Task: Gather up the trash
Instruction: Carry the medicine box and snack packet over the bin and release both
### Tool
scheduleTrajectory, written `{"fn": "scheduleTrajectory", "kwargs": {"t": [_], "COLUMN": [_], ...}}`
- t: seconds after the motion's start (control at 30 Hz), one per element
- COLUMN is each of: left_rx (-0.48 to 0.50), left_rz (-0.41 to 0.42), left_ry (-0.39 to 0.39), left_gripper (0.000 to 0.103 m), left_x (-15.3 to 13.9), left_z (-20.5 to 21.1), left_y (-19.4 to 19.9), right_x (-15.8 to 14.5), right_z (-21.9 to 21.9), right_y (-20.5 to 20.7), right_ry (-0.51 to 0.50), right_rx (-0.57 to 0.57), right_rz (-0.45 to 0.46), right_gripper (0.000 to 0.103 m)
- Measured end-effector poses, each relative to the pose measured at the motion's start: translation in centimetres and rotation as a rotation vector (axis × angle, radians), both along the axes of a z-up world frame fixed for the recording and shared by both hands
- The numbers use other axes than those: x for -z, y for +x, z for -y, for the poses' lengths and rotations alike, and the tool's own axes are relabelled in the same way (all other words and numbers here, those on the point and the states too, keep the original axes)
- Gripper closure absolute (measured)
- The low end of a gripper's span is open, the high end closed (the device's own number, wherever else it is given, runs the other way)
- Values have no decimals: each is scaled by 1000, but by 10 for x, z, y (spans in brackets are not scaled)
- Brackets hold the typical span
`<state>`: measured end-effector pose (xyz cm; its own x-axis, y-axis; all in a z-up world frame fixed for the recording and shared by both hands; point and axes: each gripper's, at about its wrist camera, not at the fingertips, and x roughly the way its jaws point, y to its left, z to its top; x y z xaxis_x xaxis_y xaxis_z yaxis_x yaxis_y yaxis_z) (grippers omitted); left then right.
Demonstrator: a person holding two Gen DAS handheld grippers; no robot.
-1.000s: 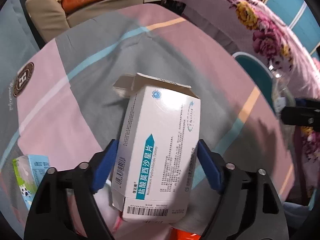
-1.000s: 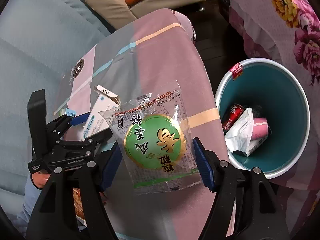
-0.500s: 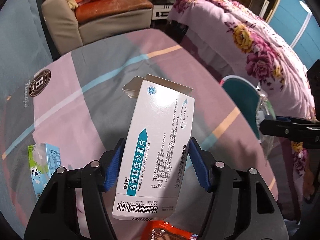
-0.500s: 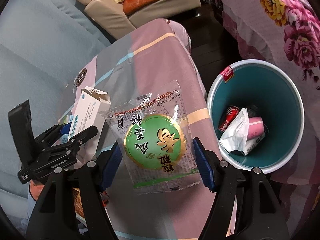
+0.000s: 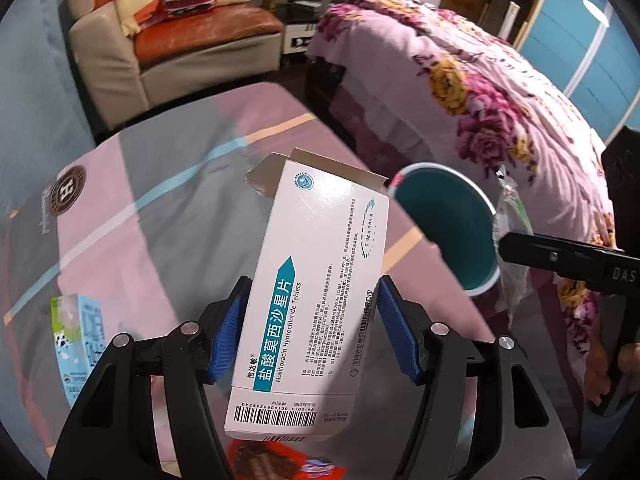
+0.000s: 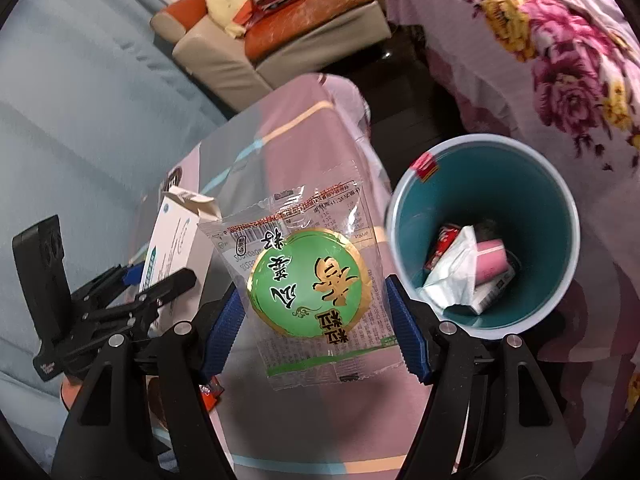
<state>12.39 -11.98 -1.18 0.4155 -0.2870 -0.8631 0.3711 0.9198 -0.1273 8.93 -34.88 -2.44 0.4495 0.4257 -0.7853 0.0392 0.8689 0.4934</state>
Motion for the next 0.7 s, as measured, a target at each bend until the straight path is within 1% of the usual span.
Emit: {"fn": "scheduleTrajectory", "kwargs": {"t": [0.2, 0.43, 0.7], "left_rx": [14, 66, 119], "left_rz": [16, -3, -27], "left_ry": [-60, -50, -28], "left_gripper": [38, 38, 38], "left_x": [-5, 3, 18], "left_z": [33, 82, 127], "left_y": [4, 14, 24], "right_x": [-5, -8, -1], "right_z": [32, 71, 103], "right_y": [-5, -10, -6], "right_ry": [7, -9, -25], "right_rx": [61, 122, 162], "right_rz": [29, 46, 33], "right_gripper": [37, 37, 37]}}
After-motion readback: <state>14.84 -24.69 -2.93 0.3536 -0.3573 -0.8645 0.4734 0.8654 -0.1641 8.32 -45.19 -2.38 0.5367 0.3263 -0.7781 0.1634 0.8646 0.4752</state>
